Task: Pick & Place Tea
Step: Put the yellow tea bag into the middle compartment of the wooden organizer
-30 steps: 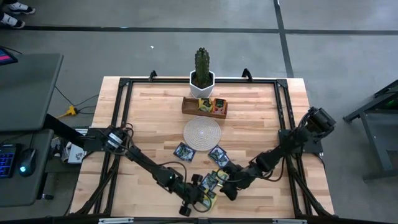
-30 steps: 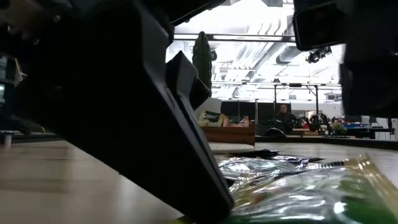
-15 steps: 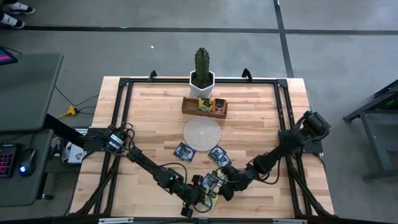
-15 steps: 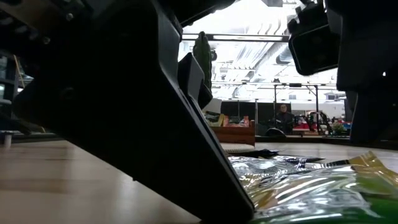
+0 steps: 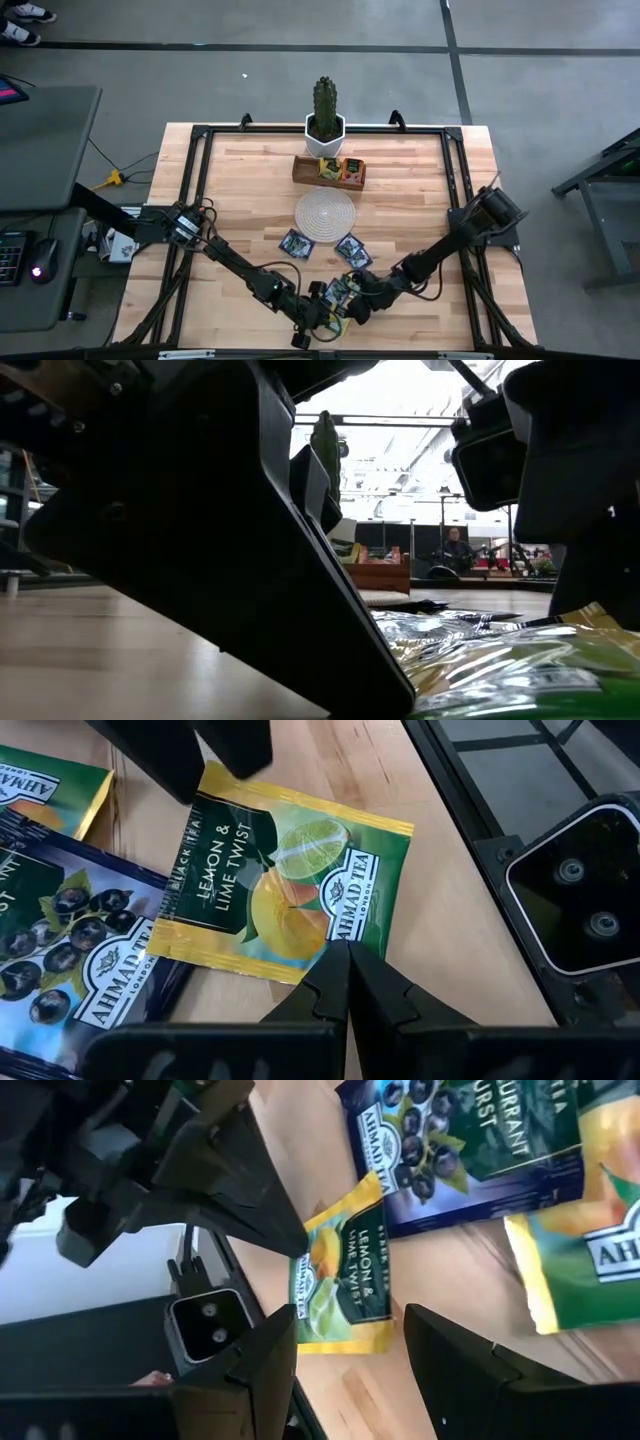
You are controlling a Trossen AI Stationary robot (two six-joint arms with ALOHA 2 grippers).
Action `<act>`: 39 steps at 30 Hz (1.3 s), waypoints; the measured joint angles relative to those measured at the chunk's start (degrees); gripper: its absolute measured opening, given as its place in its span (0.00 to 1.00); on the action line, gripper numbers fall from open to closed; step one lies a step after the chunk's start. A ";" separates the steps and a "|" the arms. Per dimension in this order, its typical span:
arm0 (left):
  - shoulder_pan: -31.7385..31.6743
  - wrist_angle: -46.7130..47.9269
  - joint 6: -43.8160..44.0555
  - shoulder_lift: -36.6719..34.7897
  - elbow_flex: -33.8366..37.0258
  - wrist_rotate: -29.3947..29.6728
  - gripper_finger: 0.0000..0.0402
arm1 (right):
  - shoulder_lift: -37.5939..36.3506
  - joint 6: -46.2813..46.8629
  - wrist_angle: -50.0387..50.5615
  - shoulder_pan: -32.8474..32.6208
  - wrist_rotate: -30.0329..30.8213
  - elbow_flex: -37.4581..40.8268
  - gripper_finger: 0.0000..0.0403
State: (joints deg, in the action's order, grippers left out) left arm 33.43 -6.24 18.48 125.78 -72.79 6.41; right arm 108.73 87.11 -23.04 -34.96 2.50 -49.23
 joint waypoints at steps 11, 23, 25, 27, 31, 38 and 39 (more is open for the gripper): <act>-0.02 -1.00 0.00 0.11 0.07 0.32 0.00 | 1.11 0.35 -1.34 -0.02 0.50 0.02 0.45; -0.04 -1.29 1.31 0.15 0.09 0.62 0.00 | 1.13 0.24 -1.60 -0.04 -1.25 0.02 0.26; -0.04 -1.31 1.33 0.15 0.09 0.62 0.00 | 1.13 0.22 -1.63 -0.13 -1.40 0.02 0.21; -0.04 -1.33 1.33 0.15 0.09 0.64 0.00 | 1.13 0.13 -1.63 -0.28 -1.43 0.02 0.17; -0.04 -1.40 1.53 0.17 0.09 0.66 0.00 | 1.13 -0.13 -1.67 -0.35 -1.95 0.02 0.09; -0.04 -2.12 1.54 0.22 0.15 0.83 0.00 | 1.13 -1.47 -1.66 -0.43 -2.01 0.02 0.01; -0.04 -2.15 1.54 0.23 0.15 0.83 0.00 | 1.14 -1.78 -1.65 -0.44 -1.94 0.02 0.01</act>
State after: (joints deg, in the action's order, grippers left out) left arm 33.39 -8.38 20.02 126.01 -72.64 7.24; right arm 109.87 85.33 -24.69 -35.40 0.56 -49.21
